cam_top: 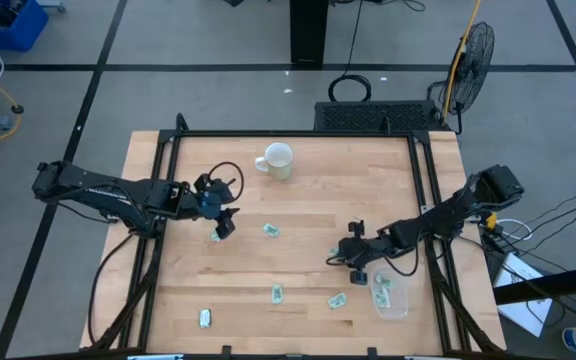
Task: Pick and place Stevia / Truvia into bins
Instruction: Put the stevia packet into the transparent bin
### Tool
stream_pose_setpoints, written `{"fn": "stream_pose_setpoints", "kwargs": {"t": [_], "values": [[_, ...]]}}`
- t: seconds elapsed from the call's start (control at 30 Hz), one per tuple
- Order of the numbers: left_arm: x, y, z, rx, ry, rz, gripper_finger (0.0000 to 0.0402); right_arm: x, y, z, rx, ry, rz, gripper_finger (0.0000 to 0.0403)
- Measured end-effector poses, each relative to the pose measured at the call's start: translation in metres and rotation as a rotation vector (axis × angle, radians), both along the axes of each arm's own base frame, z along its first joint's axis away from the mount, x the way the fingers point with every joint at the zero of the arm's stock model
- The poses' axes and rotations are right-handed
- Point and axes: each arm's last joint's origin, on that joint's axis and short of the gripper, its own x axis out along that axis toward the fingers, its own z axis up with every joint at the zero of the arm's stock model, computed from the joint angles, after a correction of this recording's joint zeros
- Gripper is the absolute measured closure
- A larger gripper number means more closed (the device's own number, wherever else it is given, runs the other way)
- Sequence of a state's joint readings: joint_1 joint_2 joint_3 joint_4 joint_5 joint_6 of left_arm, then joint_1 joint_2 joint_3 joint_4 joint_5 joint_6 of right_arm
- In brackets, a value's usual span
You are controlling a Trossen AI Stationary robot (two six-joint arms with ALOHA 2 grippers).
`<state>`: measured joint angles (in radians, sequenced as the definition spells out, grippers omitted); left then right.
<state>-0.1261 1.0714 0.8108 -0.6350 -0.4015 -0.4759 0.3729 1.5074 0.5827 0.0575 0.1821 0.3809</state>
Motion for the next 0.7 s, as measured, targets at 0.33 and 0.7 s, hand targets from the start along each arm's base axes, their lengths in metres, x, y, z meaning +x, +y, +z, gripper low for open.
{"fn": "stream_pose_setpoints", "kwargs": {"t": [0.33, 0.7], "values": [[0.0, 0.0, 0.0, -0.001, -0.003, 0.001, 0.0213, -0.005, -0.003, -0.005, -0.063, 0.01, 0.032, 0.0386], [0.0, 0.0, 0.0, -0.002, -0.004, 0.003, 0.0213, 0.007, 0.006, 0.028, -0.116, -0.12, 0.087, 0.0402]]}}
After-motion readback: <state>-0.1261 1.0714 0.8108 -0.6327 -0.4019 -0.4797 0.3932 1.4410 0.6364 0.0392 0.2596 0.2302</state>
